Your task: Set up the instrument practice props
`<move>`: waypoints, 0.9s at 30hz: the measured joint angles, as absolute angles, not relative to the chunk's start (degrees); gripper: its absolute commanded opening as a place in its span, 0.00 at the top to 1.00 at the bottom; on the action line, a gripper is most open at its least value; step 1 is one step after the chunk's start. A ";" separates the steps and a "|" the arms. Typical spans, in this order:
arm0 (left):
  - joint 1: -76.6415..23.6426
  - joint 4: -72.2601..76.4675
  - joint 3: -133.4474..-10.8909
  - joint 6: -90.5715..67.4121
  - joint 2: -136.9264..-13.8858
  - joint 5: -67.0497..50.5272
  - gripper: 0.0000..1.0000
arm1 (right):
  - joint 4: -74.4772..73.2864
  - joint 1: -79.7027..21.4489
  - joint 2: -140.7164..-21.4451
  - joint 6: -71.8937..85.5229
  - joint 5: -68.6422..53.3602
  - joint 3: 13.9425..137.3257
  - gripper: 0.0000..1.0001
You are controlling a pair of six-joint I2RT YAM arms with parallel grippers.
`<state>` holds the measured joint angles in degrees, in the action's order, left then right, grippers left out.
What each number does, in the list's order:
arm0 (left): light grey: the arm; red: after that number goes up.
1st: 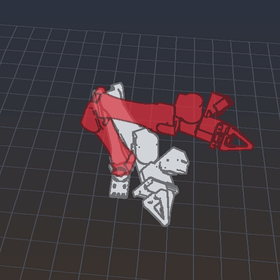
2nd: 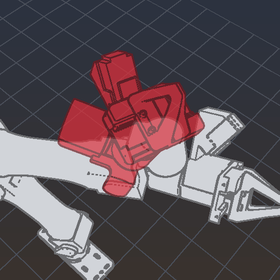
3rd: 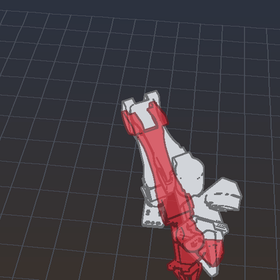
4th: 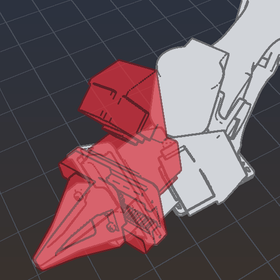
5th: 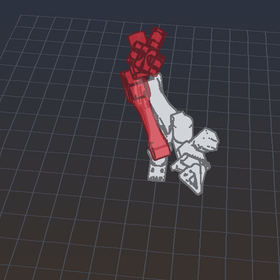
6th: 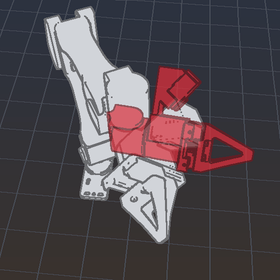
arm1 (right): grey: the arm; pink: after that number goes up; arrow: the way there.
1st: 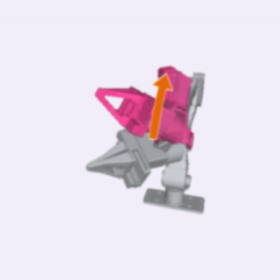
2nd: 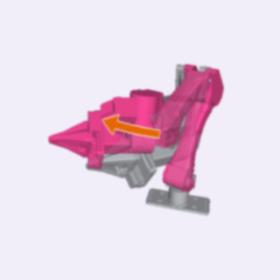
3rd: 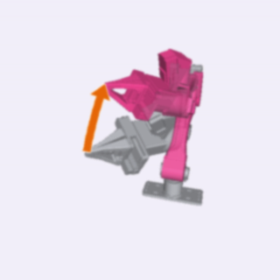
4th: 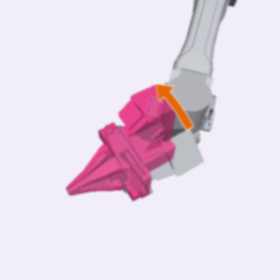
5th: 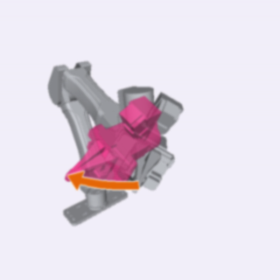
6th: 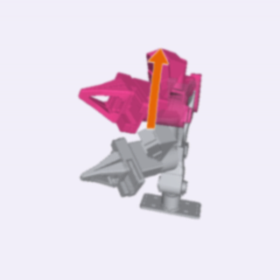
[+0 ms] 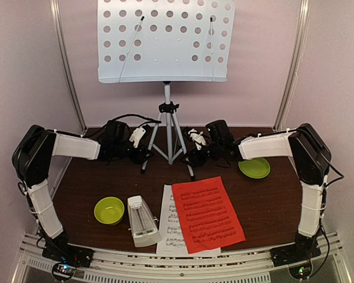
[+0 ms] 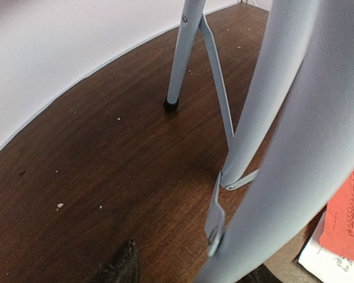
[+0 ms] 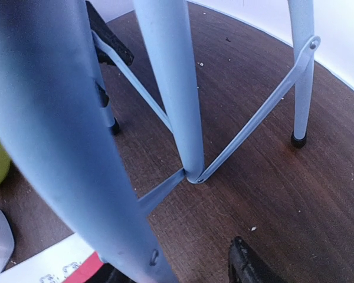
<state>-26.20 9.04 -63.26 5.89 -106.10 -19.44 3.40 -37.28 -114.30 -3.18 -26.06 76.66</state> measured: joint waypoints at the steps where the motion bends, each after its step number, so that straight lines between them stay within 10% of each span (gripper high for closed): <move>1: -26.20 9.08 -63.26 5.89 -106.21 -19.57 0.51 | 3.73 -37.30 -114.30 -3.40 -25.96 76.66 0.57; 14: -26.44 7.97 -63.48 7.40 -106.67 -20.84 0.91 | 5.32 -38.09 -113.97 -6.26 -24.14 75.90 1.00; 27: -27.90 5.48 -61.52 11.53 -104.12 -18.28 1.00 | 2.83 -38.13 -108.55 -8.23 -19.73 70.17 1.00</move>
